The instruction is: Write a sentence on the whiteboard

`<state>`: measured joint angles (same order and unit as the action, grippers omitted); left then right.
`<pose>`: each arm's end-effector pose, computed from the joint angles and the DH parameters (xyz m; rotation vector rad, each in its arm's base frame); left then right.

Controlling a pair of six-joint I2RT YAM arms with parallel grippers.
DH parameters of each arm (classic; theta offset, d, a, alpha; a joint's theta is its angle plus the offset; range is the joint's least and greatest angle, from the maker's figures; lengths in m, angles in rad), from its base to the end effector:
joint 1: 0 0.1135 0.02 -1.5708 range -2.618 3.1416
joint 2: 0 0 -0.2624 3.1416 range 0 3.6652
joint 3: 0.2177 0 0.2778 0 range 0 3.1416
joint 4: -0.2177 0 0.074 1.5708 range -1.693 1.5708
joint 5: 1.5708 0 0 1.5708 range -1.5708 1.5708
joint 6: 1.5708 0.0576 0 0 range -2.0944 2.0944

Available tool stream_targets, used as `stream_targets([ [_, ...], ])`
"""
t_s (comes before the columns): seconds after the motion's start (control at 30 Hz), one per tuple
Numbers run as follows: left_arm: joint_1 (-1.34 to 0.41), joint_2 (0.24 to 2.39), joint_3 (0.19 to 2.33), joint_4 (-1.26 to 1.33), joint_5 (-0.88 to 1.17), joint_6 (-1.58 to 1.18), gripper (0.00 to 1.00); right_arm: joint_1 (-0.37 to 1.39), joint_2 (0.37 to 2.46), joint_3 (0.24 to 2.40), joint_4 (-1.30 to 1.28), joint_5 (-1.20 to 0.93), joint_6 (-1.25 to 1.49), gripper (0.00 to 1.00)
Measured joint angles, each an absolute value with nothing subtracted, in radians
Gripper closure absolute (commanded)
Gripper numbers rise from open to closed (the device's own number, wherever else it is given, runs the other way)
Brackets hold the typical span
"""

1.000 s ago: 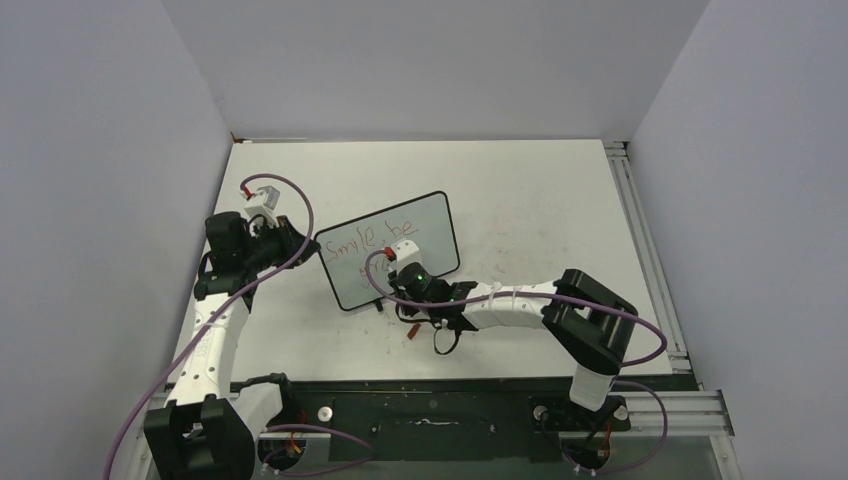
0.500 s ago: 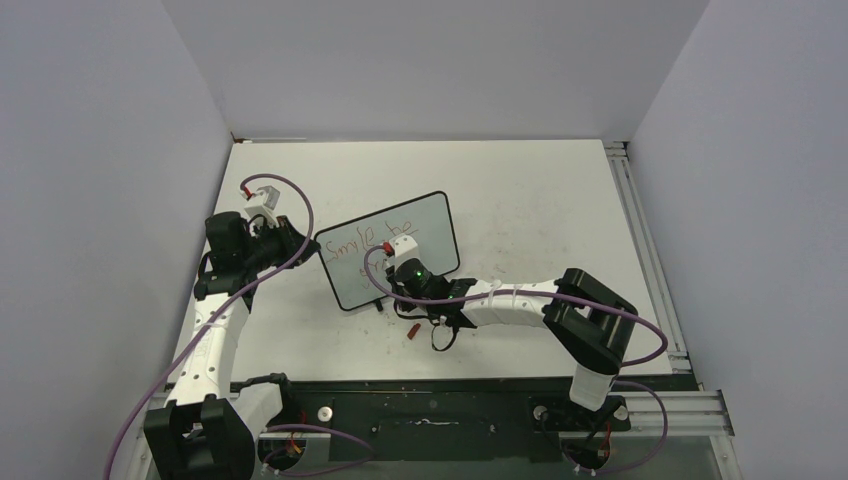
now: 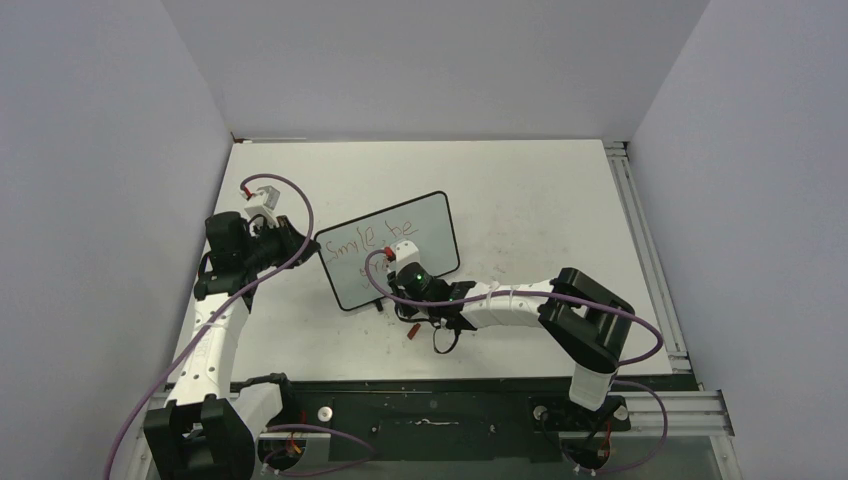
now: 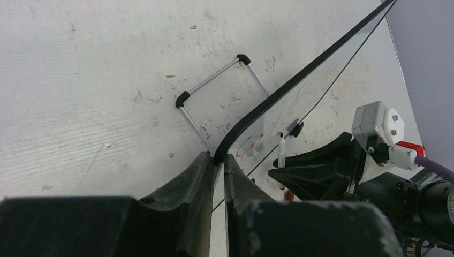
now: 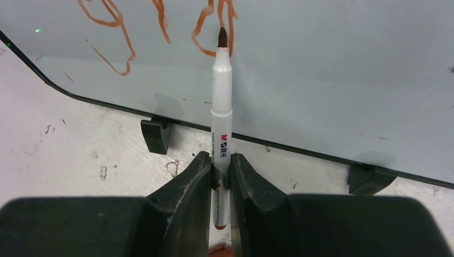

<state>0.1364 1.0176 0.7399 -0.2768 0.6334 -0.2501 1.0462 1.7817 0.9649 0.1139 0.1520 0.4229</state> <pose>0.2640 0.0018 0.2567 -0.0266 2.0901 -0.7379 0.2100 0.3455 0.1288 -0.6376 2.2480 0.5933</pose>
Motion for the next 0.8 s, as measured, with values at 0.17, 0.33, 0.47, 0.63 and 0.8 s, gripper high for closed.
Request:
stream_targets([
  [0.17,0.136,1.018,0.740,-0.277,0.633,-0.250,0.91,1.047,1.782,0.957,0.113,0.148,0.436,0.95],
  [0.33,0.136,1.018,0.740,-0.277,0.633,-0.250,0.91,1.047,1.782,0.949,0.112,0.148,0.449,0.95],
  [0.47,0.136,1.018,0.740,-0.277,0.633,-0.250,0.91,1.047,1.782,0.948,0.112,0.148,0.459,0.95],
  [0.63,0.136,1.018,0.740,-0.277,0.633,-0.250,0.91,1.047,1.782,0.947,0.112,0.148,0.462,0.95],
  [0.8,0.136,1.018,0.740,-0.277,0.633,-0.250,0.90,1.047,1.782,0.945,0.111,0.148,0.462,0.95],
])
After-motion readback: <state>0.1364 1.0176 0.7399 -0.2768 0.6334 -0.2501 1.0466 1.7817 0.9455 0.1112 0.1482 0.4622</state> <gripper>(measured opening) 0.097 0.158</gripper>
